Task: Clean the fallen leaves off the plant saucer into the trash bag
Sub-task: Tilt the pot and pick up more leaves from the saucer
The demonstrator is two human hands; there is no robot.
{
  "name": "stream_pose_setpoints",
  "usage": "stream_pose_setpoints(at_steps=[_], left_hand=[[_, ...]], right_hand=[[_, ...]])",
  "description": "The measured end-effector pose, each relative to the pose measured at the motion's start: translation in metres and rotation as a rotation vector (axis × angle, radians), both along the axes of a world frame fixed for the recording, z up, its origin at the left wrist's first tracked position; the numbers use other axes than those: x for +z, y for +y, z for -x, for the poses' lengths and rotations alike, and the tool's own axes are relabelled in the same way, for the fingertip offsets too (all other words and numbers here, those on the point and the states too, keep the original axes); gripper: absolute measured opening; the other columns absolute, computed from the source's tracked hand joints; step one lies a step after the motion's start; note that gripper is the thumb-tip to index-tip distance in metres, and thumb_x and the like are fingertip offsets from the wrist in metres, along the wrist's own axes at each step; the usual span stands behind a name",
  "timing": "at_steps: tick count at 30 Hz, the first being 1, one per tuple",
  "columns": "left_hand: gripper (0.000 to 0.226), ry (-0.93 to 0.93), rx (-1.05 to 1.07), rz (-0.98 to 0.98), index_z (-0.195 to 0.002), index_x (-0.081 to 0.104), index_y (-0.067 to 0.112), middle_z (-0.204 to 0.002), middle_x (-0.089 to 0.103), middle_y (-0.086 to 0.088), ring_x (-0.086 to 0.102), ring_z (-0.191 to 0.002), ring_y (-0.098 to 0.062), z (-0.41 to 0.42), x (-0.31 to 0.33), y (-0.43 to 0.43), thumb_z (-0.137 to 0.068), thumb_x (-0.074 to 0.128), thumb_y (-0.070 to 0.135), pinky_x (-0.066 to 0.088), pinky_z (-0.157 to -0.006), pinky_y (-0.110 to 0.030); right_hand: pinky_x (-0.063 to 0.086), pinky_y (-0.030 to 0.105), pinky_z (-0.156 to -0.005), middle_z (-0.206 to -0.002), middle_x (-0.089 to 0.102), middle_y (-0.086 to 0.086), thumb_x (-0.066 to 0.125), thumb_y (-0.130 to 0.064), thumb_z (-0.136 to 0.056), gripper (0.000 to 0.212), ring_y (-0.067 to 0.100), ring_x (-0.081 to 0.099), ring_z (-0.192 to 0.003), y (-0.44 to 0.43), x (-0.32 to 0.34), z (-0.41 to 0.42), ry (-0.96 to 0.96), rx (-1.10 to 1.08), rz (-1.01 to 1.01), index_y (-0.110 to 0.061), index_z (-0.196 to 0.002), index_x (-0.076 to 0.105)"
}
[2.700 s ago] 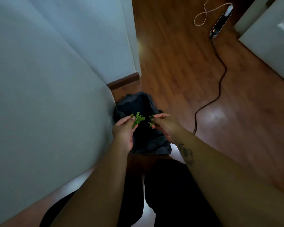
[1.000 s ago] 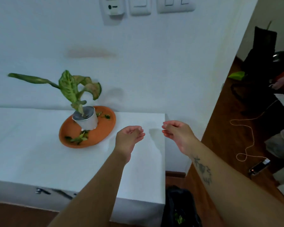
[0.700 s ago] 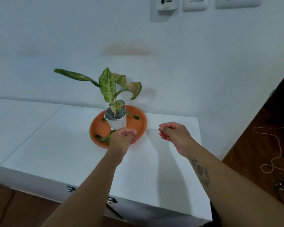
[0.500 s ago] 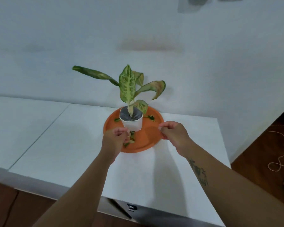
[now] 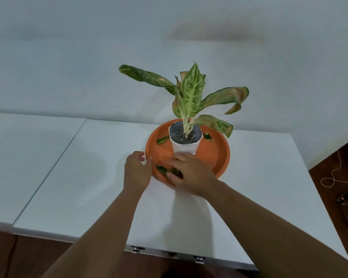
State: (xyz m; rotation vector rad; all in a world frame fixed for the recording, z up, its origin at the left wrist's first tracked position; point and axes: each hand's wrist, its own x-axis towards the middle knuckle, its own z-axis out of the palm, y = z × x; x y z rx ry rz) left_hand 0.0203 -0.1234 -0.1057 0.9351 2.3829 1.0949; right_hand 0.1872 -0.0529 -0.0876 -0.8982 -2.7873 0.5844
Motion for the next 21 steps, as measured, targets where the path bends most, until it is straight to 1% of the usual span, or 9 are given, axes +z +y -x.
stream_pose_setpoints(at_steps=[2,4,6,8,11,15,18,21], left_hand=[[0.034,-0.079,0.015,-0.013,-0.126,0.06,0.008,-0.115,0.068,-0.011,0.065,-0.102,-0.027,0.001,-0.005,0.0,-0.096,0.06,0.025,0.05,-0.088,-0.032],[0.032,-0.125,0.022,-0.019,-0.125,0.06,0.009,-0.111,0.07,-0.012,0.068,-0.095,-0.03,0.002,-0.008,0.002,-0.097,0.059,0.025,0.055,-0.088,-0.037],[0.031,-0.14,0.026,-0.01,-0.124,0.06,0.01,-0.109,0.07,-0.012,0.07,-0.091,-0.032,0.005,-0.01,0.004,-0.096,0.059,0.024,0.057,-0.089,-0.042],[0.032,-0.138,0.023,0.007,-0.125,0.061,0.01,-0.108,0.07,-0.012,0.07,-0.09,-0.033,0.008,-0.011,0.006,-0.096,0.059,0.024,0.058,-0.089,-0.045],[0.035,-0.125,0.004,0.039,-0.127,0.061,0.01,-0.111,0.071,-0.013,0.071,-0.093,-0.033,0.013,-0.008,0.009,-0.097,0.059,0.027,0.057,-0.091,-0.047],[0.036,-0.071,-0.012,0.088,-0.128,0.062,0.009,-0.115,0.07,-0.011,0.069,-0.101,-0.033,0.019,-0.001,0.017,-0.098,0.058,0.028,0.054,-0.097,-0.047],[0.034,-0.069,-0.026,0.092,-0.126,0.064,0.01,-0.113,0.072,-0.011,0.069,-0.098,-0.032,0.024,0.003,0.023,-0.098,0.058,0.028,0.055,-0.095,-0.045],[0.034,-0.102,-0.017,0.097,-0.127,0.064,0.012,-0.112,0.072,-0.011,0.07,-0.095,-0.032,0.027,0.005,0.026,-0.098,0.056,0.028,0.057,-0.093,-0.045]], right_hand=[[0.035,0.038,-0.106,-0.142,0.044,-0.006,0.041,-0.057,-0.09,0.055,0.017,0.033,-0.133,0.001,-0.005,0.008,-0.07,0.059,-0.018,-0.032,-0.139,0.042],[0.029,0.041,-0.11,-0.147,0.04,-0.008,0.034,-0.066,-0.091,0.06,0.019,0.027,-0.138,0.003,-0.011,0.014,-0.142,0.094,-0.038,-0.034,-0.142,0.039],[0.021,0.044,-0.115,-0.154,0.034,-0.006,0.026,-0.069,-0.091,0.065,0.022,0.022,-0.143,0.005,-0.014,0.017,-0.237,0.136,-0.041,-0.034,-0.145,0.035],[0.017,0.044,-0.116,-0.155,0.033,-0.005,0.023,-0.068,-0.092,0.065,0.023,0.023,-0.144,0.007,-0.016,0.015,-0.269,0.17,-0.062,-0.033,-0.145,0.035],[0.02,0.041,-0.117,-0.153,0.038,-0.005,0.022,-0.068,-0.092,0.066,0.02,0.028,-0.141,0.01,-0.014,0.003,-0.255,0.204,-0.09,-0.031,-0.144,0.04],[0.022,0.041,-0.119,-0.156,0.033,-0.008,0.022,-0.07,-0.091,0.068,0.017,0.024,-0.145,0.016,-0.01,-0.025,-0.31,0.22,-0.028,-0.031,-0.145,0.037],[0.023,0.042,-0.118,-0.156,0.032,-0.009,0.028,-0.067,-0.092,0.065,0.016,0.022,-0.146,0.025,-0.007,-0.043,-0.319,0.216,-0.012,-0.031,-0.144,0.038],[0.024,0.042,-0.117,-0.154,0.035,-0.009,0.034,-0.063,-0.092,0.061,0.015,0.023,-0.144,0.031,-0.004,-0.043,-0.24,0.207,-0.031,-0.032,-0.144,0.037]])
